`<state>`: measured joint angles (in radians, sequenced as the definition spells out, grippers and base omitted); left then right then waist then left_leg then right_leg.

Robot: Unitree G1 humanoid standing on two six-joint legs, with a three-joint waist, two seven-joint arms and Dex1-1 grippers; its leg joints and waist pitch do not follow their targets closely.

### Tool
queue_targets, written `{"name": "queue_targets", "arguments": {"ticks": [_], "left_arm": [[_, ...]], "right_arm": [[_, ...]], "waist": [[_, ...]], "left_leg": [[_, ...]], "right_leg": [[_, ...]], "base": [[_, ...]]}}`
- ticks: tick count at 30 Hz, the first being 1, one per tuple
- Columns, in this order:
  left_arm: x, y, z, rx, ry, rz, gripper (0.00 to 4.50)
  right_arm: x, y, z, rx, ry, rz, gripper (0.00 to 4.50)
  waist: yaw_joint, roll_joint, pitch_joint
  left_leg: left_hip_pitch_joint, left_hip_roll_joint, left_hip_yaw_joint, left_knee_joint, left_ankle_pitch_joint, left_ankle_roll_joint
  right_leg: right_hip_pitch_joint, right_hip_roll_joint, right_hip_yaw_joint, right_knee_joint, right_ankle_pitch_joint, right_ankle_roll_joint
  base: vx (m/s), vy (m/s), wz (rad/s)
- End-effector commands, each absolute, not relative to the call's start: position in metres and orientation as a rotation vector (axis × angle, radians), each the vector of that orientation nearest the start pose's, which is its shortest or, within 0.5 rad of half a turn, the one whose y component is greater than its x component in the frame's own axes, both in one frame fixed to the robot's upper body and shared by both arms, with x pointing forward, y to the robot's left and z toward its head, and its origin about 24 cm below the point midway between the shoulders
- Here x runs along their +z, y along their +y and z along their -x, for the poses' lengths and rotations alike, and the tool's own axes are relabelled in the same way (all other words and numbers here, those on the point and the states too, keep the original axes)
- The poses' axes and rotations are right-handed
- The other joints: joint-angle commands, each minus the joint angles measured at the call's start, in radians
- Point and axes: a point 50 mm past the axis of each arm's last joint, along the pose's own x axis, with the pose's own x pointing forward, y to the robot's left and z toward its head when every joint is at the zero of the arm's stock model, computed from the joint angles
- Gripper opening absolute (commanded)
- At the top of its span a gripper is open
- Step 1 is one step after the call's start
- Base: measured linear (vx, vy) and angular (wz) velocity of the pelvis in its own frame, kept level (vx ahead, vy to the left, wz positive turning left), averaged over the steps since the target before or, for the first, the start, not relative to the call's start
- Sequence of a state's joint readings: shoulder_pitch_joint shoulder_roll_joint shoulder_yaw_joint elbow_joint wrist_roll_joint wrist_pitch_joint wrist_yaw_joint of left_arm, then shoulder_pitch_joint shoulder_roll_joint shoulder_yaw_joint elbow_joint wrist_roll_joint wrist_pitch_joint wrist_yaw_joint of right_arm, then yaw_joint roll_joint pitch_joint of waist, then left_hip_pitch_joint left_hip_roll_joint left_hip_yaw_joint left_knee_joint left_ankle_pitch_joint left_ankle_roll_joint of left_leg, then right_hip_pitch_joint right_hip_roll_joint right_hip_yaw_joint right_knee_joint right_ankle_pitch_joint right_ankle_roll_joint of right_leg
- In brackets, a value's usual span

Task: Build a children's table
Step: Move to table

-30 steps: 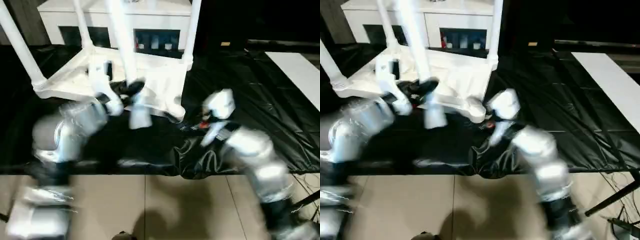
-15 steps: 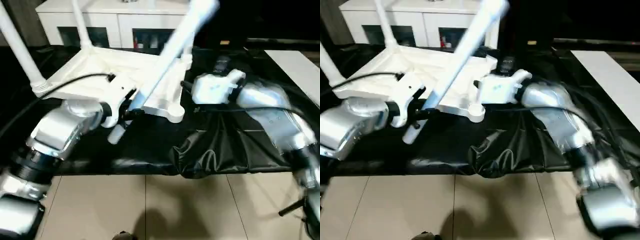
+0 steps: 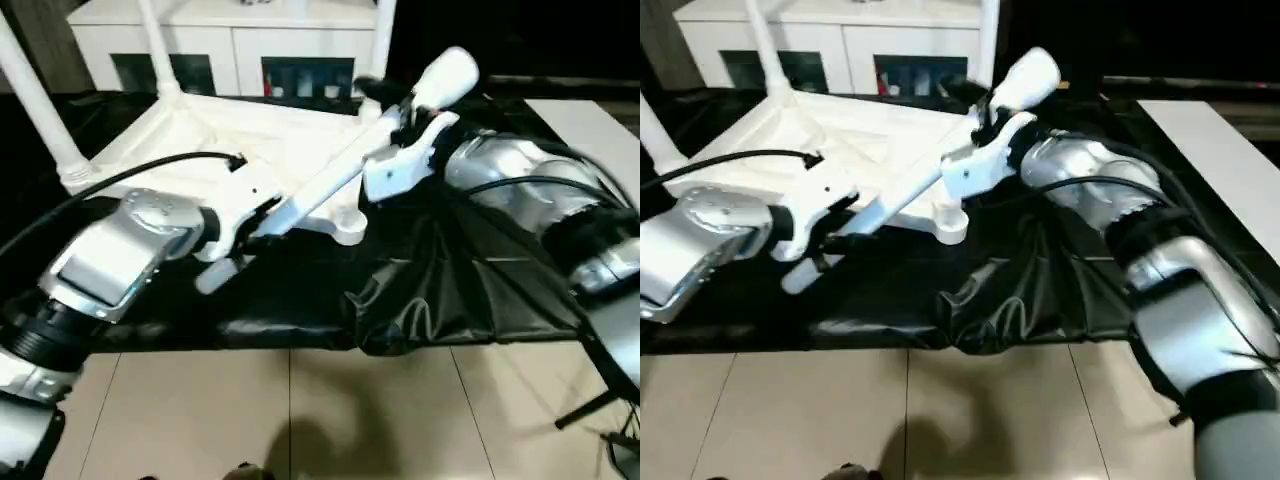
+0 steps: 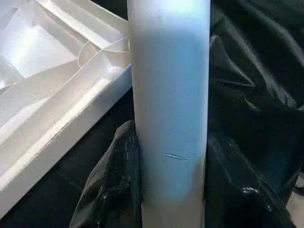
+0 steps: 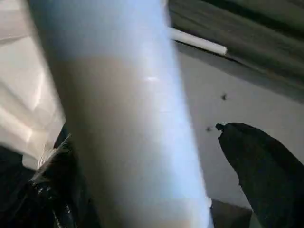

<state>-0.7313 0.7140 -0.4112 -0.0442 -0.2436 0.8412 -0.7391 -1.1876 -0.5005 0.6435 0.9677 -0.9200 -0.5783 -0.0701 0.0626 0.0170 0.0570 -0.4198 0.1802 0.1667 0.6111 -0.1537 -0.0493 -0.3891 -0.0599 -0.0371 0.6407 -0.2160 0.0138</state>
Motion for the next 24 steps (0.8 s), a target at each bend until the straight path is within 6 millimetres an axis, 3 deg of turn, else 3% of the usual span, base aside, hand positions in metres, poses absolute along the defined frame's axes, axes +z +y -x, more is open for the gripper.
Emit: {"name": "queue_targets", "arguments": {"ticks": [1,7,15,16,19,21,23,24], "left_arm": [[0.171,0.147,-0.322,-0.860,0.429,-0.617,1.55],[0.177,0.152,-0.325,-0.831,0.407,-0.634,1.55],[0.180,0.155,-0.327,-0.813,0.393,-0.659,1.55],[0.181,0.156,-0.327,-0.811,0.392,-0.664,1.55],[0.182,0.158,-0.326,-0.805,0.382,-0.671,1.55],[0.183,0.159,-0.326,-0.801,0.377,-0.673,1.55],[0.187,0.162,-0.327,-0.778,0.354,-0.671,2.11],[0.190,0.164,-0.327,-0.772,0.347,-0.635,2.11]], "right_arm": [[0.191,-0.111,-0.398,0.600,-0.629,1.803,3.94],[0.179,-0.117,-0.399,0.657,-0.557,1.808,3.44],[0.167,-0.123,-0.400,0.709,-0.479,1.805,2.91],[0.167,-0.123,-0.401,0.708,-0.472,1.801,2.63],[0.165,-0.126,-0.401,0.715,-0.439,1.787,2.56],[0.165,-0.127,-0.401,0.715,-0.430,1.781,2.22],[0.164,-0.128,-0.402,0.717,-0.418,1.775,2.12],[0.162,-0.129,-0.402,0.717,-0.410,1.767,2.12]], "waist": [[-0.006,0.000,-0.070],[-0.013,0.005,-0.068],[-0.016,0.005,-0.072],[-0.016,0.006,-0.072],[-0.017,0.004,-0.072],[-0.016,0.003,-0.072],[-0.016,0.003,-0.072],[-0.016,0.004,-0.071]], "left_leg": [[0.038,0.025,-0.008,-0.058,-0.241,-0.075],[0.039,0.027,-0.008,-0.057,-0.274,-0.074],[0.036,0.026,-0.008,-0.053,-0.236,-0.057],[0.035,0.026,-0.007,-0.053,-0.230,-0.055],[0.035,0.026,-0.007,-0.052,-0.229,-0.048],[0.035,0.027,-0.006,-0.052,-0.229,-0.046],[0.035,0.027,-0.007,-0.053,-0.232,-0.045],[0.036,0.028,-0.007,-0.053,-0.240,-0.046]], "right_leg": [[0.040,-0.052,0.035,-0.057,-0.043,-0.207],[0.033,-0.051,0.036,-0.058,-0.078,-0.209],[0.035,-0.050,0.036,-0.052,-0.018,-0.225],[0.036,-0.050,0.036,-0.051,-0.007,-0.227],[0.036,-0.050,0.035,-0.051,-0.004,-0.231],[0.037,-0.051,0.035,-0.051,-0.008,-0.232],[0.036,-0.051,0.036,-0.052,-0.015,-0.233],[0.035,-0.051,0.035,-0.052,-0.024,-0.232]], "base": [[0.000,0.000,0.00],[0.000,0.000,0.00],[0.000,0.000,0.00],[0.000,0.000,0.00],[0.000,0.000,0.00],[0.000,0.000,0.00],[0.000,0.000,0.00],[0.000,0.000,0.00]]}}
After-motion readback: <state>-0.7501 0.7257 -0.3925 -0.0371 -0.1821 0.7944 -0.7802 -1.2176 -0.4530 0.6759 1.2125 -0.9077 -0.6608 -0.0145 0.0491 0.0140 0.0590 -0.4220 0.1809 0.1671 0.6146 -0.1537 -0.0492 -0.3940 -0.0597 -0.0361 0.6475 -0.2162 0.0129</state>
